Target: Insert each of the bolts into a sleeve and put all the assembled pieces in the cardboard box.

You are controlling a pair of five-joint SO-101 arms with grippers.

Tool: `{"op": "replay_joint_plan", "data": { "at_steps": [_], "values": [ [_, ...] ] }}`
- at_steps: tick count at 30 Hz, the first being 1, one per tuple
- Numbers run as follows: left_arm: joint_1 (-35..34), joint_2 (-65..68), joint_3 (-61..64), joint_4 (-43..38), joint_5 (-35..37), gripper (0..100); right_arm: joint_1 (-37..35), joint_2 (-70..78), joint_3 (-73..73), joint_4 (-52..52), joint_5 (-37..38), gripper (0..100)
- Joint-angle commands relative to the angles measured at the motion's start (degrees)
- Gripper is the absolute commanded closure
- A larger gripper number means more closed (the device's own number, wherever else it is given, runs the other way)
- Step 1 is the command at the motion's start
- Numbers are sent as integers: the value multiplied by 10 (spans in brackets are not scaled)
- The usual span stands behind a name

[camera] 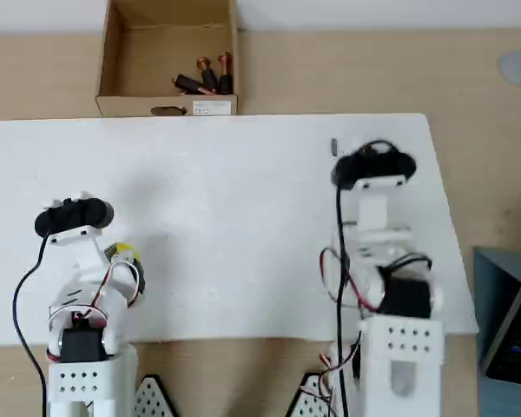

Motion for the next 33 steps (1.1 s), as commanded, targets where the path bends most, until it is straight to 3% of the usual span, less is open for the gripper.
{"op": "replay_joint_plan", "data": {
  "at_steps": [1,13,33],
  "values": [
    [1,-5,-4,-8,1,995,-21,-70,69,-33,-4,989],
    [1,-5,-4,-8,1,995,-59,-270,212,-31,10,989],
    [1,-5,-4,-8,1,995,-57,-393,284,-13,11,988]
  ]
}}
